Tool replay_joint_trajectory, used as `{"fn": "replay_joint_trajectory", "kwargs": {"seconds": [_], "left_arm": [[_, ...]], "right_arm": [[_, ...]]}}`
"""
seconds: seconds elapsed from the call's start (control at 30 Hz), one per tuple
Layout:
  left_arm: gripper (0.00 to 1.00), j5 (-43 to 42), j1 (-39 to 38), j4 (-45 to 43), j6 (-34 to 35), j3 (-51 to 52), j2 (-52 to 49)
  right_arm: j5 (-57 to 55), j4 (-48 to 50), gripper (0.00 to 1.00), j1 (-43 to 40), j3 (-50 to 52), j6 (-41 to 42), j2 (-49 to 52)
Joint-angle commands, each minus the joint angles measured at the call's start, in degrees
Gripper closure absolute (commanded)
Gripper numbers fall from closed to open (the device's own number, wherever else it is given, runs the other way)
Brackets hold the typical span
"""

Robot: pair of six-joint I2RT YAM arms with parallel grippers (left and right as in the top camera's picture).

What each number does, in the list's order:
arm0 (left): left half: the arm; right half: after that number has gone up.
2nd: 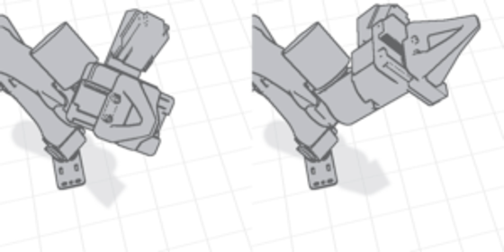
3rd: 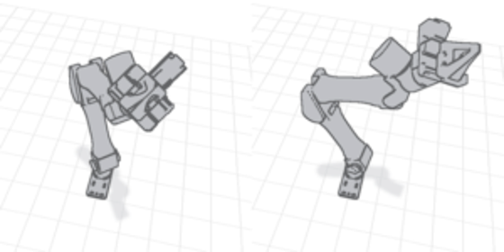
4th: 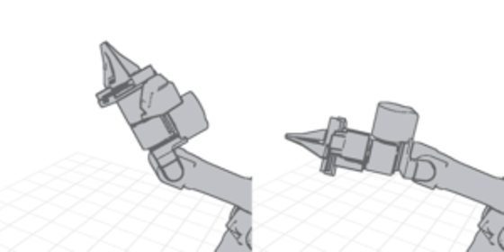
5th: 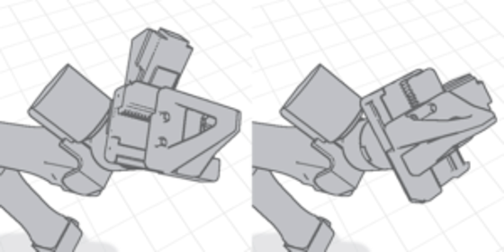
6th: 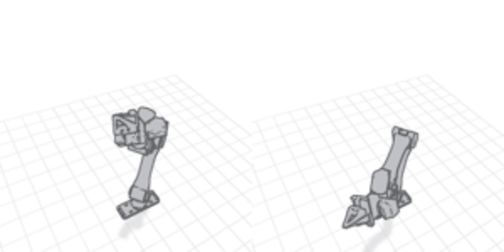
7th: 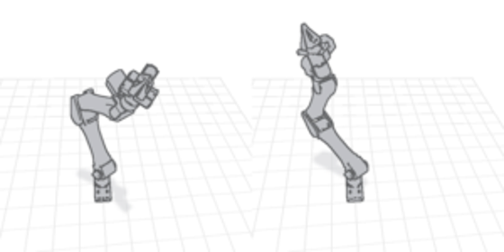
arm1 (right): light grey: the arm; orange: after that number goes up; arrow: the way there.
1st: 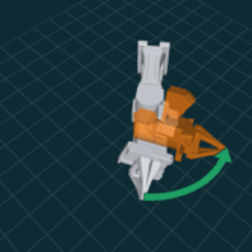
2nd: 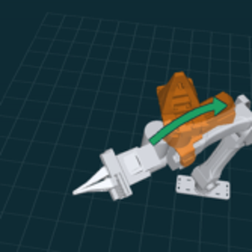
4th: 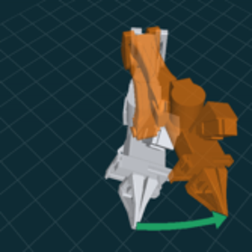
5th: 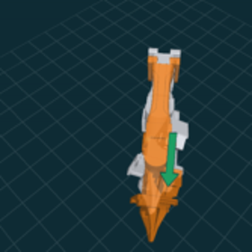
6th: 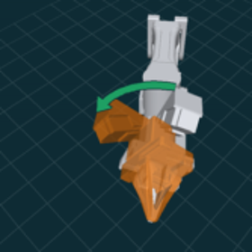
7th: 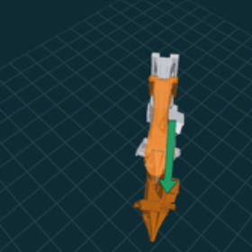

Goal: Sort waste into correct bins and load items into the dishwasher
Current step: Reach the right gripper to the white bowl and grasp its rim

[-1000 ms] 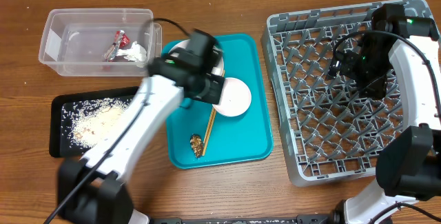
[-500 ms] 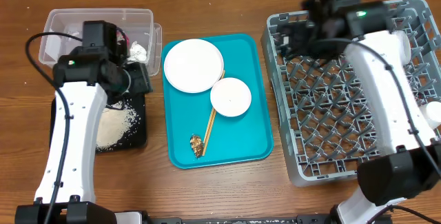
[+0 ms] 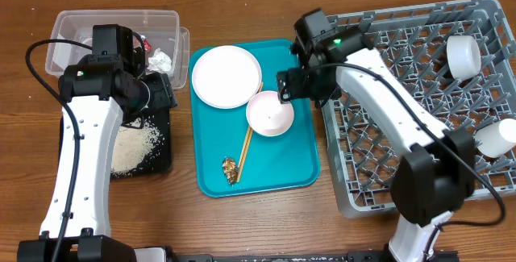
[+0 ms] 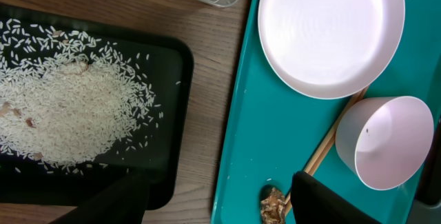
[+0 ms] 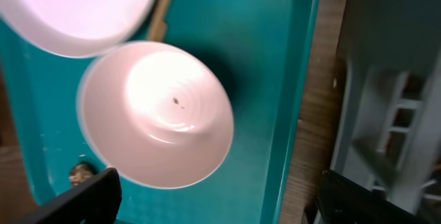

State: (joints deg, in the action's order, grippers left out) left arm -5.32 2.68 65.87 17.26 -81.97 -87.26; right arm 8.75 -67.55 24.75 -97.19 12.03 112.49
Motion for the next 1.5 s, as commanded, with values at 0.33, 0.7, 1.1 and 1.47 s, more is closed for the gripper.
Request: {"fn": "replay_joint_trajectory", "kwargs": {"seconds": [0.33,0.7,1.1,1.47], "left_arm": [[0.32,-0.07,-0.09,-0.09,0.81,-0.68,1.03],[0.32,-0.07,-0.09,-0.17,0.81,-0.68,1.03],[0.32,-0.07,-0.07,-0.13,0.81,-0.68,1.03],[0.32,-0.07,-0.09,-0.11,0.81,-0.68,1.03]], "right_arm": [[2.05,2.01,0.25,0.07,2.54,1.33,7.43],[2.05,6.29,0.29,0.39,8.00,1.36,7.45],[2.05,7.37,0.74,0.42,8.15,1.36,7.45],[2.03,6.78,0.96,0.42,8.07,1.36,7.43]]}}
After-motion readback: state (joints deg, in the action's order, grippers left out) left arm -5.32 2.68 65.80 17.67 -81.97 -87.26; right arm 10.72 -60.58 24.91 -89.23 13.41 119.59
